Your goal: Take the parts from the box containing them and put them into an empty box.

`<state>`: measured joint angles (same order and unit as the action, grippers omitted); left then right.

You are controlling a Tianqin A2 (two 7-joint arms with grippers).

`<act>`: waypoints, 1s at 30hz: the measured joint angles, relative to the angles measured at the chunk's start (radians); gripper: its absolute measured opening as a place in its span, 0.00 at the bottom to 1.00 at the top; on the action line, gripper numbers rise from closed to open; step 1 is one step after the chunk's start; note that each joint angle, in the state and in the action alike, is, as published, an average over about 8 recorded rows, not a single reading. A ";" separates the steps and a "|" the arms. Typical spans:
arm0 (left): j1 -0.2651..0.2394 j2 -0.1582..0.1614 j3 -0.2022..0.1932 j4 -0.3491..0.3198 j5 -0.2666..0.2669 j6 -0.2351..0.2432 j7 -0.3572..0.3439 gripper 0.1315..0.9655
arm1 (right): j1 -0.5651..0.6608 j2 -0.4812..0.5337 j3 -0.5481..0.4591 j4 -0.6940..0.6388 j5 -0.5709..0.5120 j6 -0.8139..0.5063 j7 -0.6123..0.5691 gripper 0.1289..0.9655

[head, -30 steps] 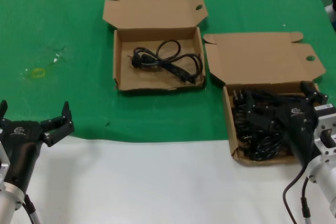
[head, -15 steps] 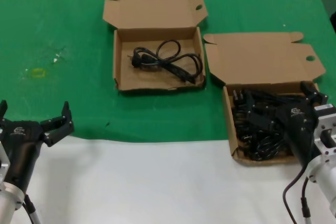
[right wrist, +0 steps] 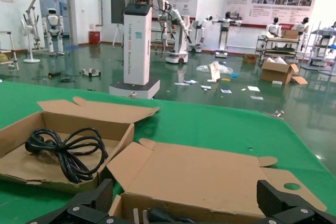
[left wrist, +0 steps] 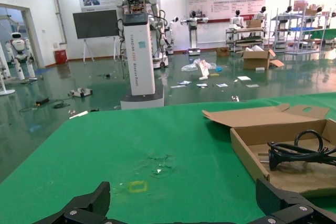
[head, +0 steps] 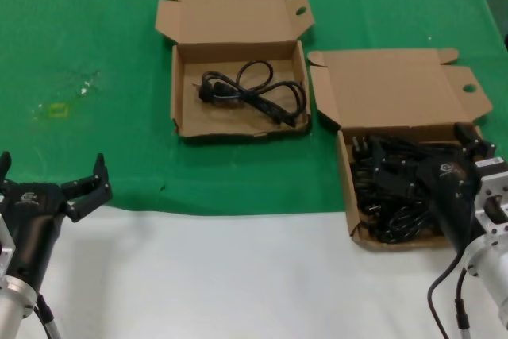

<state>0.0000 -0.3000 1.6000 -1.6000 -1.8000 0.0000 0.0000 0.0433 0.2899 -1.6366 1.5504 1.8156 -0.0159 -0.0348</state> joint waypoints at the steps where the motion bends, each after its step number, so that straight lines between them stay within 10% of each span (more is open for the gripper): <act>1: 0.000 0.000 0.000 0.000 0.000 0.000 0.000 1.00 | 0.000 0.000 0.000 0.000 0.000 0.000 0.000 1.00; 30: 0.000 0.000 0.000 0.000 0.000 0.000 0.000 1.00 | 0.000 0.000 0.000 0.000 0.000 0.000 0.000 1.00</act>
<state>0.0000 -0.3000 1.6000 -1.6000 -1.8000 0.0000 0.0000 0.0433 0.2899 -1.6366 1.5504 1.8156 -0.0159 -0.0348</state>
